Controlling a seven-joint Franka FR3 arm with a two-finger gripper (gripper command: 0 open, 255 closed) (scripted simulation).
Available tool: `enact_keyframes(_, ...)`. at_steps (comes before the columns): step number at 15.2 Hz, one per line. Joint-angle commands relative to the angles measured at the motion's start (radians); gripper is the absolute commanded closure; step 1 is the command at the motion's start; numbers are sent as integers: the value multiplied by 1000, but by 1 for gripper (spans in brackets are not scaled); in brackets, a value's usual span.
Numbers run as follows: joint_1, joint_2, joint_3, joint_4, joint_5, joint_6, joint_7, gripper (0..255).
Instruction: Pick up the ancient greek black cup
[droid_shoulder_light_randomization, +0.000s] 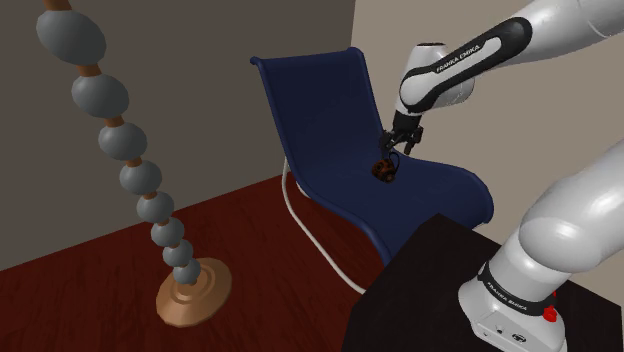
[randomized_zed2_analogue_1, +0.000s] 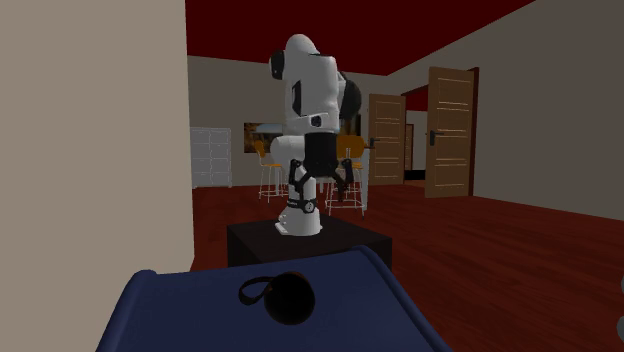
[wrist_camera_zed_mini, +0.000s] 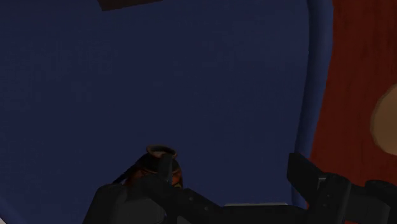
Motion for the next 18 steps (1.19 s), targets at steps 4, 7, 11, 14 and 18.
enact_keyframes(4, -19, 179, -43, 23, 52, 170, -9, 0)
enact_keyframes(7, -32, 297, -61, 59, 116, 256, -38, 0)
enact_keyframes(11, -59, 416, -60, 105, 201, 330, -80, 0)
enact_keyframes(14, -67, 457, -46, 106, 234, 368, -104, 0)
enact_keyframes(18, -86, 522, -19, 112, 284, 424, -142, 0)
